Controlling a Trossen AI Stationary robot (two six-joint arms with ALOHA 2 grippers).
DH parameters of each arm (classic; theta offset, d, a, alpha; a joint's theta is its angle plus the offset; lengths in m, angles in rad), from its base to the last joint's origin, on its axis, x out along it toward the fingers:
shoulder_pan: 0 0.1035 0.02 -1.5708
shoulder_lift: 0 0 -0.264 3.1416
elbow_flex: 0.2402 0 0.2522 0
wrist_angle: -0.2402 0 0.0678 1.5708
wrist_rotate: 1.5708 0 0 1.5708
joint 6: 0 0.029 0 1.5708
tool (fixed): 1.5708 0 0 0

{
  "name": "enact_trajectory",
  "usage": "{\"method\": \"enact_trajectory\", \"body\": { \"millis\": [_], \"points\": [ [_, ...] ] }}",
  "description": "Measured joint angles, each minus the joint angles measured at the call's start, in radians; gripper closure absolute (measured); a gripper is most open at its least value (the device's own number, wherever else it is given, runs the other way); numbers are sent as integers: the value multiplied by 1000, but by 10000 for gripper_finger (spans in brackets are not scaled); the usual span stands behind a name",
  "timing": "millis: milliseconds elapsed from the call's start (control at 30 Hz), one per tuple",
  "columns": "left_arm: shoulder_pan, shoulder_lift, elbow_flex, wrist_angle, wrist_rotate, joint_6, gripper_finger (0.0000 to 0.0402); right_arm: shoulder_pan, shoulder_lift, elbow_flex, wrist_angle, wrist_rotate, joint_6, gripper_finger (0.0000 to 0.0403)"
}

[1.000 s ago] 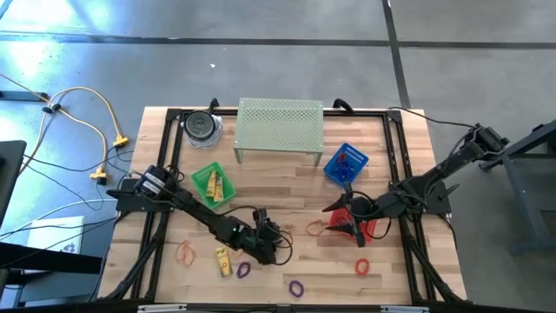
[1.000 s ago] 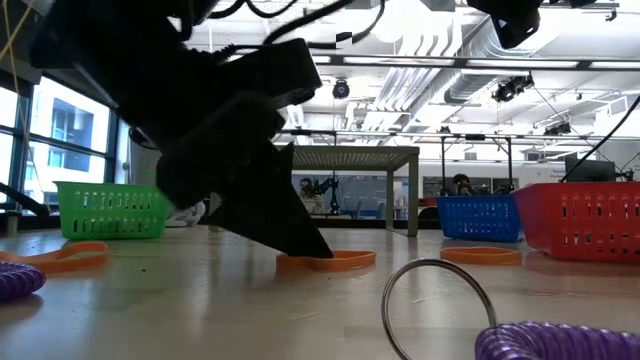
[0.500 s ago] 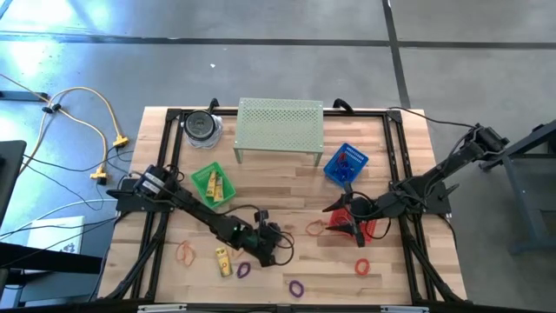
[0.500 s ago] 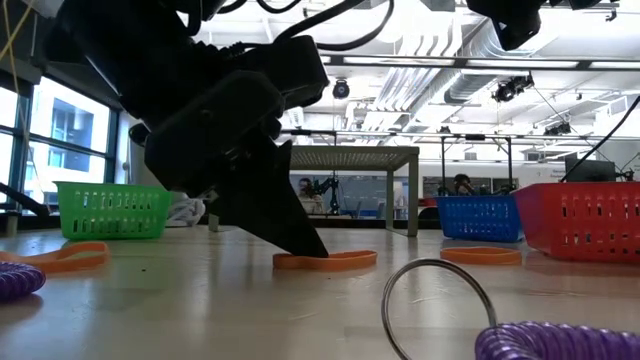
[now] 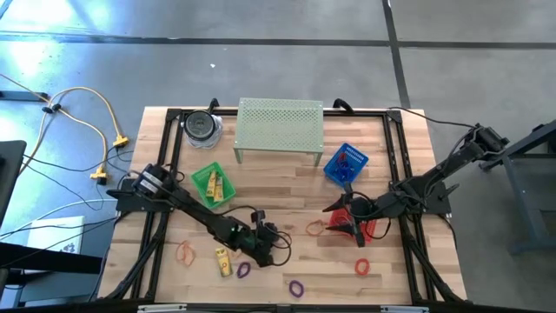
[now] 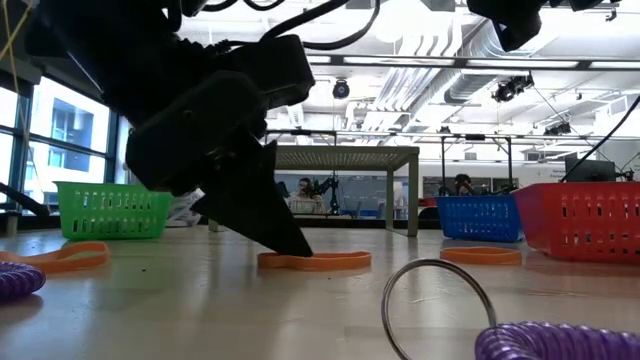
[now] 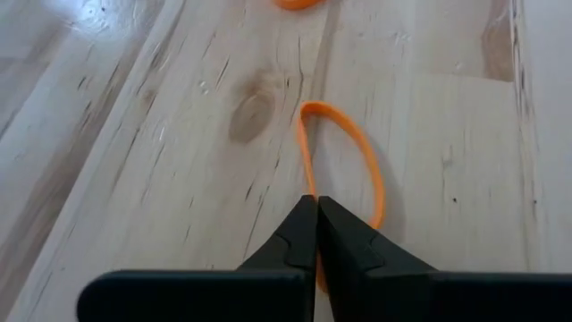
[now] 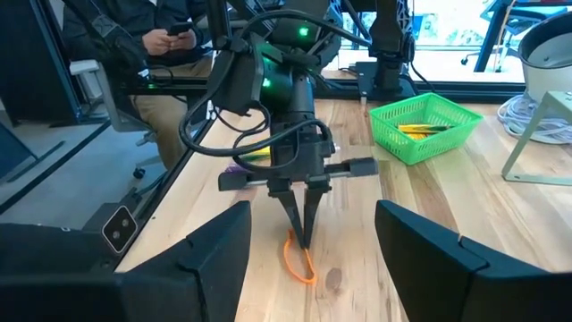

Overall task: Pick & Place Office Desk Supplies
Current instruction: Put the orange rubberband into the red basket

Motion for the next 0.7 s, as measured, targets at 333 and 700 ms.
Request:
{"method": "enact_trajectory", "body": {
  "millis": [333, 700],
  "points": [
    [0, -47, 9, 82, -13, 19, 401, -1, 5, 0, -1, -58, 33, 174],
    [-3, -76, 60, 183, -22, 115, 401, -7, 176, -1, 92, -145, 55, 174]
  ]
}}
